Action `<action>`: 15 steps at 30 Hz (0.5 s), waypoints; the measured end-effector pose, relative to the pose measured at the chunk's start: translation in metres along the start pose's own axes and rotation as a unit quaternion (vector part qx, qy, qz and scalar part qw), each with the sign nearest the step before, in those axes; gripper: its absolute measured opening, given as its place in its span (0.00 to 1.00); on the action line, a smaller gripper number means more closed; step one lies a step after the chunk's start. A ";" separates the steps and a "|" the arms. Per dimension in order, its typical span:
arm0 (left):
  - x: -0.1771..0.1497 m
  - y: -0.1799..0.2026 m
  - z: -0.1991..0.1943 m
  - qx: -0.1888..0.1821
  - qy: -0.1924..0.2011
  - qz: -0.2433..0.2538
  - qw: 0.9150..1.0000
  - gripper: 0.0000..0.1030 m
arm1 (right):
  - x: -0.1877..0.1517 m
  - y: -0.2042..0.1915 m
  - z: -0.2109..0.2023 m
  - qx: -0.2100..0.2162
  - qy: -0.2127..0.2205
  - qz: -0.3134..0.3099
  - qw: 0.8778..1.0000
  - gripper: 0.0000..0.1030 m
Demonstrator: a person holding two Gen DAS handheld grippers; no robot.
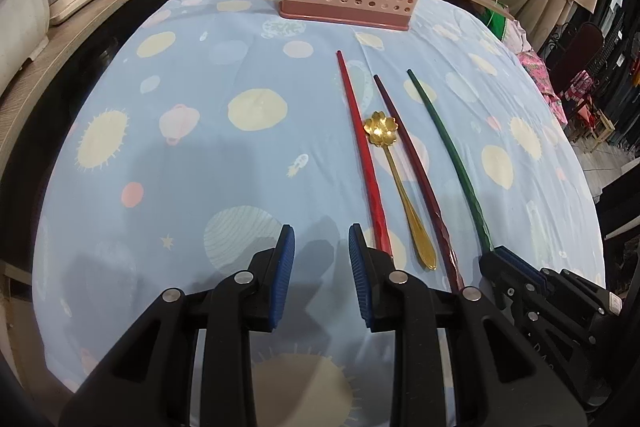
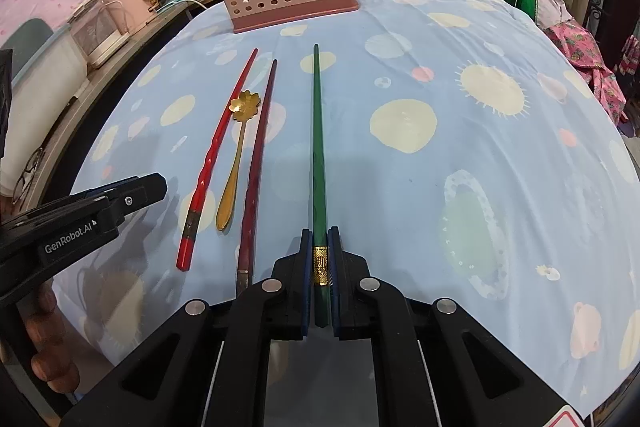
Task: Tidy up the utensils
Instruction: 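Grasp the green chopstick with right tool while left tool grasps a red chopstick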
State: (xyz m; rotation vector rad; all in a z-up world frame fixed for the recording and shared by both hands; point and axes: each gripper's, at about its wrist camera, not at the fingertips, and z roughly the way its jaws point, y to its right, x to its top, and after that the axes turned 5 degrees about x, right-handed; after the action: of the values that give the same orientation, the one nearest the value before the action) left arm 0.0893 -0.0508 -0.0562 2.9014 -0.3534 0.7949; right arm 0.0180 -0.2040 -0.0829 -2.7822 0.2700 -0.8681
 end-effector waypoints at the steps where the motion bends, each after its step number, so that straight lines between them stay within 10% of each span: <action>1: 0.000 0.001 0.000 -0.002 -0.001 0.000 1.000 0.31 | 0.000 0.000 0.000 0.000 0.000 0.001 1.000 0.06; 15: -0.007 0.020 0.003 -0.021 -0.010 0.028 0.999 0.37 | -0.003 0.006 -0.004 0.006 -0.002 0.015 1.000 0.06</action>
State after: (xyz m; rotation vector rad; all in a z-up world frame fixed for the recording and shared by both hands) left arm 0.0803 -0.0693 -0.0615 2.8743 -0.4496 0.7569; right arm 0.0122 -0.2100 -0.0831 -2.7614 0.3033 -0.8545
